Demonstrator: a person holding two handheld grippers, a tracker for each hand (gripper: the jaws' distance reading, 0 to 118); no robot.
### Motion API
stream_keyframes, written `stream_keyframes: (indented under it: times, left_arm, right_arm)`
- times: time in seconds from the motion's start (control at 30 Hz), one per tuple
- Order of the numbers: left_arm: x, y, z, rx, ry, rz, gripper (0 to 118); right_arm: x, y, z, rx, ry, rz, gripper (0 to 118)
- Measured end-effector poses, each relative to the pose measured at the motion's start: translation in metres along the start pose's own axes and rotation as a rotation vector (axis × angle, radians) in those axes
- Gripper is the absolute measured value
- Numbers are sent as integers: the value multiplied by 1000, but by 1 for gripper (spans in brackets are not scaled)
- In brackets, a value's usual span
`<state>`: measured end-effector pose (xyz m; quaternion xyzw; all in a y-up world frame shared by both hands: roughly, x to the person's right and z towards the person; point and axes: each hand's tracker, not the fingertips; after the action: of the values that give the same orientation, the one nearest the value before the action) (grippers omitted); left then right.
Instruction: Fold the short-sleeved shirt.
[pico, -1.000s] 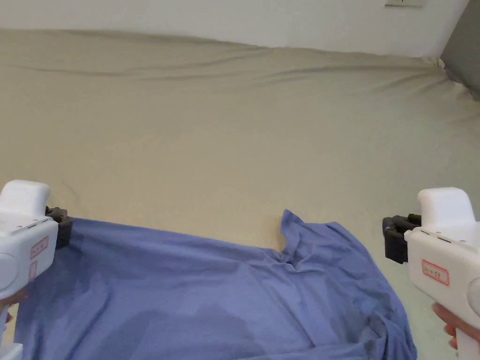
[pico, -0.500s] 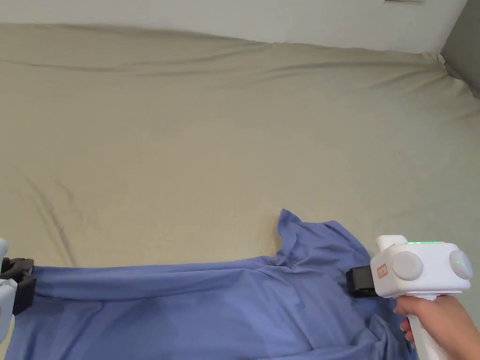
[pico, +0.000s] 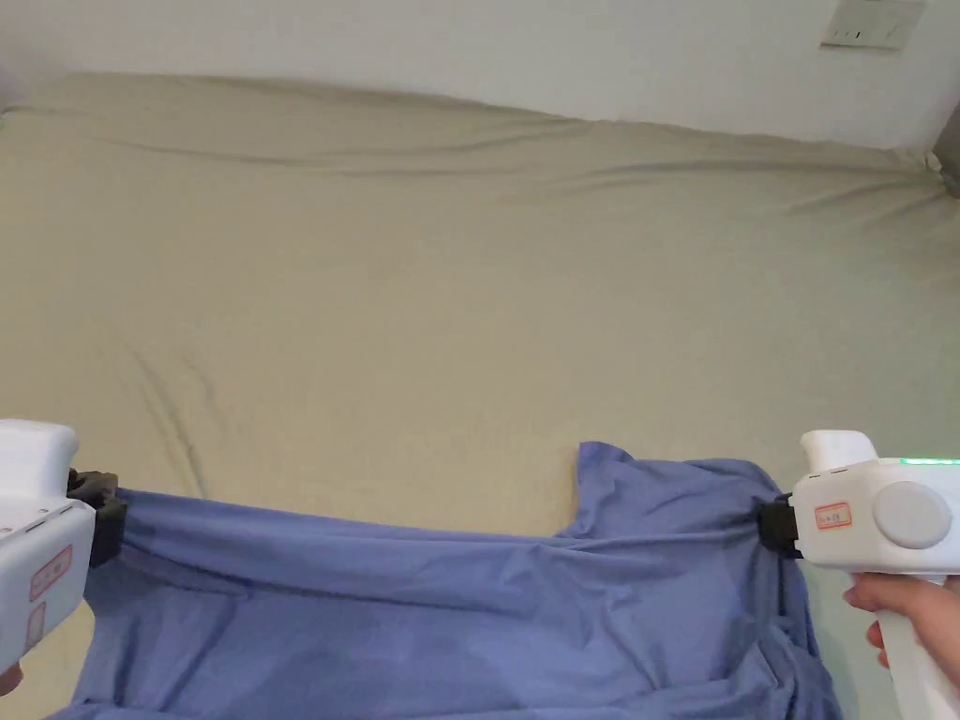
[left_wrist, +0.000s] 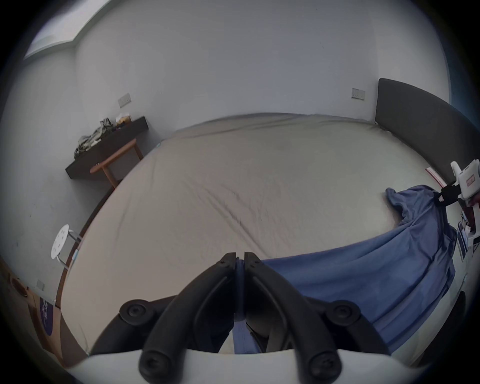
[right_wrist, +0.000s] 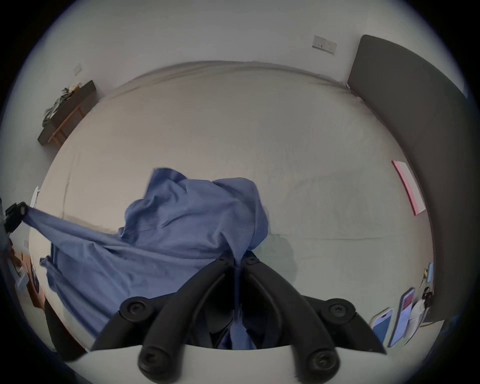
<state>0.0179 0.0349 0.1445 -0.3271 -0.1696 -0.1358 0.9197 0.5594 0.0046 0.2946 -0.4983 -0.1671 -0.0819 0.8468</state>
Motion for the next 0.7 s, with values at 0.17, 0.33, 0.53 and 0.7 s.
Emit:
stream_keyframes:
  times: [0.17,0.33,0.53,0.7]
  left_arm:
    - [-1,1,36,9,-20,-47,5]
    - [-4,-24,68,-26,-28,-87,5]
    - [-9,-67,79,-115,-41,-109,5]
    - [-7,-100,68,-209,-54,-151,5]
  right_arm:
    - [5,-11,58,-2,22,117,7]
    - [6,-41,102,-51,43,207,7]
    - [-10,-89,120,-118,37,265,7]
    - [-14,-128,104,-217,70,288,7]
